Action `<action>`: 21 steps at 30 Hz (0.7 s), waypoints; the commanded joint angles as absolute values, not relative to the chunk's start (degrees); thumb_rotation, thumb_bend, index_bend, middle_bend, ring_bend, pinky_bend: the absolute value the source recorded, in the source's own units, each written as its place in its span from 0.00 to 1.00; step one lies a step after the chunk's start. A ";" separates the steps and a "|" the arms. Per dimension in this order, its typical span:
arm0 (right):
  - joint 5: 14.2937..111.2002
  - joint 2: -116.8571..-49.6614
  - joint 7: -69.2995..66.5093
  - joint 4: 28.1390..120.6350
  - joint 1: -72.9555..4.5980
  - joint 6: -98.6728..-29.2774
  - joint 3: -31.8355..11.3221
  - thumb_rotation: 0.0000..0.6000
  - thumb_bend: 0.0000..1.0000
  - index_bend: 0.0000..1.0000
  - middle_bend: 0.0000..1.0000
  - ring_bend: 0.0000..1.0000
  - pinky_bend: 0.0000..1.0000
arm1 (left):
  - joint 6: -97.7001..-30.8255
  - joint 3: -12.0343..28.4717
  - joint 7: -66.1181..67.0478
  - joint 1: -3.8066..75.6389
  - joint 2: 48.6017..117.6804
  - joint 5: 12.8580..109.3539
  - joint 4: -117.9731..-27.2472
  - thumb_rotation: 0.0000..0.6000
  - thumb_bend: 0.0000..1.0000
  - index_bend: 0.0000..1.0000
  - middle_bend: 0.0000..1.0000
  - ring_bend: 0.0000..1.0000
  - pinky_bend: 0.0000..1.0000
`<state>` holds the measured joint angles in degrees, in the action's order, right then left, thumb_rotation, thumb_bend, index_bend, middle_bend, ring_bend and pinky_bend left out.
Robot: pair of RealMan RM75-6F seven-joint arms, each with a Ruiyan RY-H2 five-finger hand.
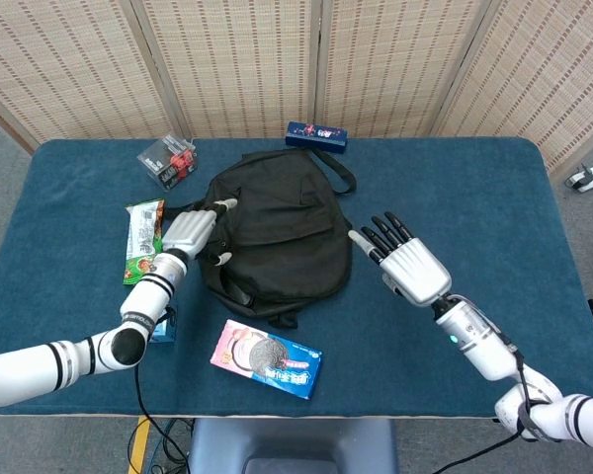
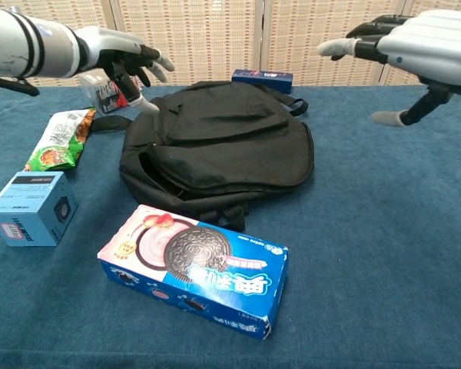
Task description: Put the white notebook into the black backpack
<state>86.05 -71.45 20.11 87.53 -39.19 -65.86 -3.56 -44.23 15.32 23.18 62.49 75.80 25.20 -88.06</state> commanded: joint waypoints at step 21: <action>82.16 -61.29 6.44 89.95 -24.30 -75.65 -2.08 1.00 0.35 0.30 0.33 0.18 0.23 | -72.32 5.53 13.05 37.67 65.15 49.98 -98.05 1.00 0.28 0.17 0.10 0.15 0.02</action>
<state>81.99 -61.59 6.96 90.19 -25.12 -74.90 -2.47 -69.70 7.08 14.35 40.25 66.22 47.76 -97.15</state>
